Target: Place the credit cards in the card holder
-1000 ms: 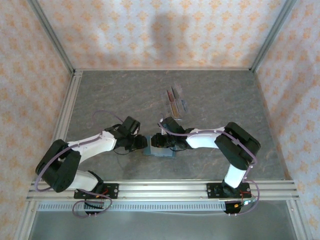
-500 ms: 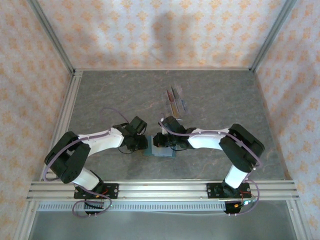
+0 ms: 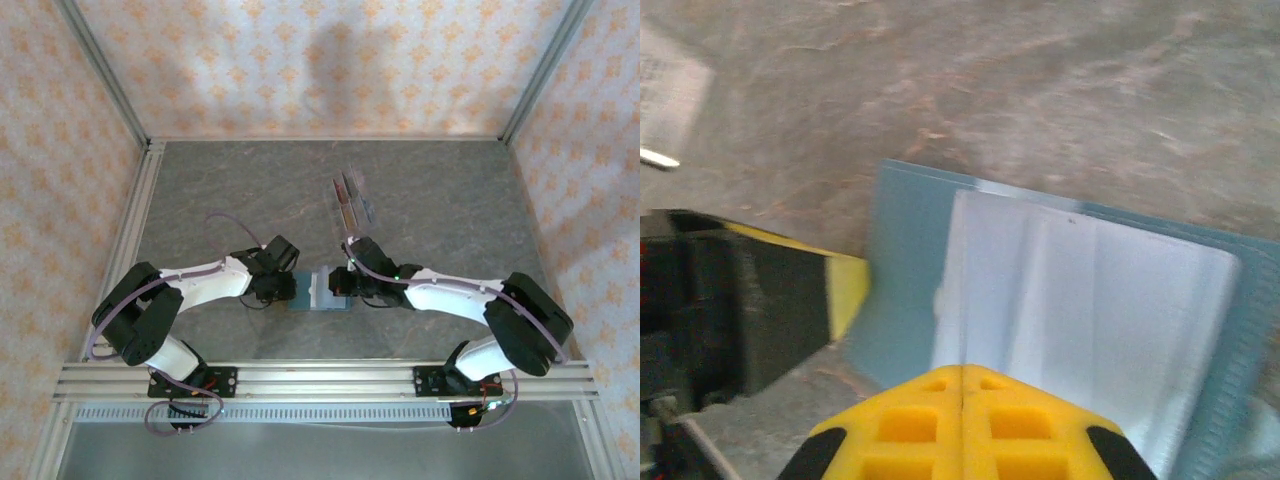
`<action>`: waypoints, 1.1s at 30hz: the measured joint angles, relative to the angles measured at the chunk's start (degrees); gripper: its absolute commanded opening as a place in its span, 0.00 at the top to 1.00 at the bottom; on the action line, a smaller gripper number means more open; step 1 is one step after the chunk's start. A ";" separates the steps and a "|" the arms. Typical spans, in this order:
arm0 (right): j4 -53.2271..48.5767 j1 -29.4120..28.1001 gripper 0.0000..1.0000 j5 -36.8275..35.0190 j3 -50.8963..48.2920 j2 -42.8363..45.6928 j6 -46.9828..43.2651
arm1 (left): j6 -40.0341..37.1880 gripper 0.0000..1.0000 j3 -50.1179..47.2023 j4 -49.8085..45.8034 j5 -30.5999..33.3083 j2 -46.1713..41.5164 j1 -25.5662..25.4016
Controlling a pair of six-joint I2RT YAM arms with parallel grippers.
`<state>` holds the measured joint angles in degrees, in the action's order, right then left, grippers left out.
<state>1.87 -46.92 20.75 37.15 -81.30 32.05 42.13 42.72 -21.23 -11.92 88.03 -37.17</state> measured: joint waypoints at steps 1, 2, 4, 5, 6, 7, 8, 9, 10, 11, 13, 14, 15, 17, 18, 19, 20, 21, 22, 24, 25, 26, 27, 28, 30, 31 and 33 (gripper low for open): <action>-0.17 0.13 0.83 -0.70 -0.79 0.07 0.42 | 0.00 0.76 0.00 0.00 0.04 0.00 -0.04; -0.50 0.26 0.79 -1.46 -1.40 0.00 0.85 | 0.00 0.76 0.00 0.00 0.20 0.00 -0.20; -1.84 0.37 0.73 -3.19 -2.12 -0.26 1.53 | 0.02 0.76 0.04 -0.02 0.46 0.00 -0.42; -2.29 0.37 0.72 -4.07 -2.16 -0.35 1.84 | 0.02 0.76 0.09 -0.02 0.46 0.00 -0.44; -2.80 0.39 0.69 -5.35 -2.16 -0.35 2.19 | 0.02 0.76 0.11 -0.02 0.52 0.00 -0.48; -3.15 0.39 0.66 -6.67 -2.16 -0.22 2.62 | 0.02 0.76 0.11 -0.02 0.66 0.00 -0.59; -3.54 0.39 0.64 -7.98 -2.19 0.09 2.93 | 0.02 0.76 0.11 -0.04 0.79 0.00 -0.63; -4.20 0.46 0.62 -9.35 -2.25 0.76 3.06 | 0.02 0.76 0.11 -0.02 0.85 -0.02 -0.70; -4.98 0.48 0.61 -10.51 -2.25 1.70 3.10 | 0.02 0.76 0.11 -0.02 0.87 -0.02 -0.72; -5.90 0.48 0.61 -11.91 -2.21 3.19 3.02 | 0.02 0.76 0.11 -0.02 0.87 -0.02 -0.72; -8.20 0.35 0.59 -14.05 -1.44 5.42 2.67 | 0.02 0.76 0.11 -0.02 0.87 -0.02 -0.72; -9.62 -0.02 0.59 -15.17 -0.42 6.16 2.14 | 0.02 0.76 0.11 -0.02 0.87 -0.02 -0.72; -10.69 -0.50 0.61 -15.98 0.79 6.43 1.57 | 0.02 0.76 0.11 -0.02 0.87 -0.02 -0.72; -12.39 -1.95 0.65 -16.48 3.65 6.34 0.17 | 0.02 0.76 0.11 -0.04 0.87 -0.02 -0.72; -12.85 -2.73 0.66 -16.41 5.14 6.16 -0.63 | 0.04 0.76 0.11 -0.02 0.87 -0.04 -0.72; -12.92 -3.30 0.66 -16.15 6.23 5.97 -1.01 | 0.04 0.76 0.11 -0.02 0.87 -0.07 -0.72; -12.94 -3.80 0.66 -15.58 7.43 5.51 -1.44 | 0.07 0.76 0.09 -0.02 0.87 -0.13 -0.72; -12.90 -4.13 0.66 -14.56 8.66 4.61 -1.99 | 0.07 0.76 0.09 -0.02 0.87 -0.13 -0.72; -12.76 -4.22 0.66 -13.66 9.62 3.63 -2.32 | 0.09 0.76 0.09 -0.02 0.87 -0.13 -0.72; -12.55 -4.31 0.64 -11.89 11.76 0.13 -3.04 | 0.22 0.76 0.09 -0.02 0.87 -0.13 -0.72; -12.52 -4.31 0.63 -11.34 12.44 -1.53 -3.41 | 0.24 0.76 0.09 -0.02 0.87 -0.13 -0.72; -12.50 -4.31 0.62 -10.86 12.96 -3.37 -3.69 | 0.26 0.76 0.09 -0.02 0.87 -0.13 -0.72; -12.55 -4.31 0.60 -10.60 13.20 -4.90 -3.87 | 0.26 0.76 0.09 -0.02 0.87 -0.13 -0.72; -12.59 -4.31 0.59 -10.47 13.29 -6.14 -4.24 | 0.26 0.76 0.09 -0.02 0.87 -0.15 -0.72; -12.87 -4.33 0.55 -10.47 13.29 -8.61 -4.81 | 0.28 0.76 0.09 -0.04 0.87 -0.15 -0.72; -13.07 -4.33 0.53 -10.51 13.31 -9.46 -5.11 | 0.28 0.76 0.09 -0.04 0.87 -0.15 -0.72; -13.33 -4.44 0.52 -11.06 13.35 -11.08 -5.55 | 0.26 0.76 0.09 -0.04 0.87 -0.15 -0.72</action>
<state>-11.46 -51.35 9.69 50.50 -92.38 26.50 42.39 42.81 -21.28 -11.05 87.88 -37.89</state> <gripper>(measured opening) 0.470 0.240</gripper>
